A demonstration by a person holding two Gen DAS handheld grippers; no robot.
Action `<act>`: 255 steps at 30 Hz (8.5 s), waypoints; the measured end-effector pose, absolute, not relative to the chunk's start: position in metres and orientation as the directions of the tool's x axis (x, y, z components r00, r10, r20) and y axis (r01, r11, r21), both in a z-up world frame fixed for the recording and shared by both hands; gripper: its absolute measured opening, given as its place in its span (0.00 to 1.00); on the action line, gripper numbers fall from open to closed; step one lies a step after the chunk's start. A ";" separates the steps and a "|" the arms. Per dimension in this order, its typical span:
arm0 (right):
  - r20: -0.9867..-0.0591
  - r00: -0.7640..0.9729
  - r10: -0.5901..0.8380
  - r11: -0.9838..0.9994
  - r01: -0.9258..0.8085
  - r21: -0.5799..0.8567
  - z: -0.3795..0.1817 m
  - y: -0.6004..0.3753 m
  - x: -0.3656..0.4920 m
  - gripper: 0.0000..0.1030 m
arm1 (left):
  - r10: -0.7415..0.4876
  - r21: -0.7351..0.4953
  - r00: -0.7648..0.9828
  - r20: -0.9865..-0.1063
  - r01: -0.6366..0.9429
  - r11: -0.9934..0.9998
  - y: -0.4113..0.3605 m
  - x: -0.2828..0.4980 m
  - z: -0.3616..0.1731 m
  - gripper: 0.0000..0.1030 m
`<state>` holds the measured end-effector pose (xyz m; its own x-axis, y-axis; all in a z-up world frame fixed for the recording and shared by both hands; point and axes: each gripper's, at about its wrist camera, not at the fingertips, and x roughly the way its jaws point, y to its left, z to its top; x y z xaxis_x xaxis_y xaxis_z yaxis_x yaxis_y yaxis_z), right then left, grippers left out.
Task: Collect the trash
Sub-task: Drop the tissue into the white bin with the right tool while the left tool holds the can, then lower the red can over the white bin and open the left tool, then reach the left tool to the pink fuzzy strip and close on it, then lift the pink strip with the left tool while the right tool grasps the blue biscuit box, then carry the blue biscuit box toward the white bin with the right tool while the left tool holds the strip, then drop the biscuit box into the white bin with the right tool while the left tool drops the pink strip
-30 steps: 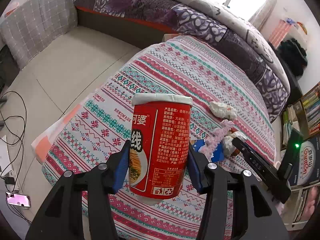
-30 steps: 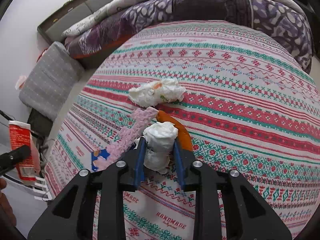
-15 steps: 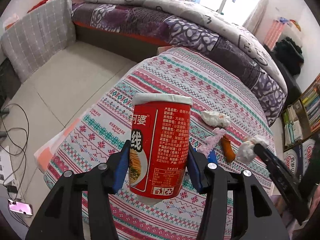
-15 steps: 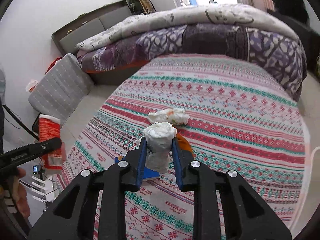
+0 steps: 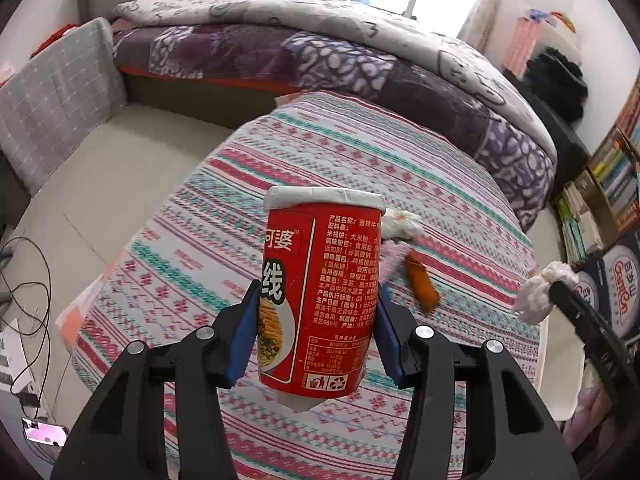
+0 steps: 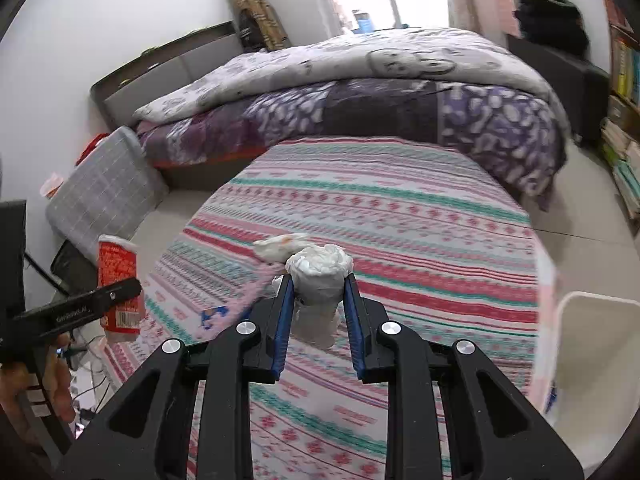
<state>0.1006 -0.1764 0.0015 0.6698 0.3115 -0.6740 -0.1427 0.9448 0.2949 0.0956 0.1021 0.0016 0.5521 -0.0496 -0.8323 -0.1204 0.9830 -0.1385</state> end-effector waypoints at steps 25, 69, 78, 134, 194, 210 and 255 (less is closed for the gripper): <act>-0.749 0.660 -0.068 0.884 0.388 0.261 -0.004 -0.361 0.059 0.29 | -0.132 -0.106 0.547 -0.827 0.079 0.991 -0.015 0.096 -0.011 0.50; -0.706 0.699 -0.116 0.755 0.523 0.394 0.014 -0.439 0.019 0.92 | -0.669 -0.552 0.172 -0.723 0.439 0.709 -0.238 0.067 -0.049 0.65; -0.724 0.687 -0.066 0.788 0.481 0.385 0.008 -0.410 0.039 0.93 | -0.451 -0.325 0.372 -0.812 0.354 0.877 -0.180 0.095 -0.033 0.67; -0.882 0.414 0.225 0.958 0.069 0.277 -0.071 -0.176 0.115 0.93 | -0.028 -0.043 0.403 -0.915 -0.030 0.999 0.094 0.148 -0.054 0.21; -0.881 0.411 0.234 0.970 -0.154 0.186 -0.087 -0.096 0.067 0.55 | -0.023 -0.104 0.559 -0.829 -0.113 0.988 0.157 0.092 0.018 0.22; -0.824 0.521 0.224 0.969 -0.029 0.245 -0.052 -0.173 0.086 0.55 | -0.077 -0.123 0.557 -0.827 -0.045 0.991 0.116 0.101 0.005 0.22; -0.817 0.576 -0.019 0.848 0.442 0.292 -0.045 -0.364 0.056 0.59 | -0.231 -0.109 0.515 -0.825 0.256 0.960 -0.044 0.101 -0.022 0.22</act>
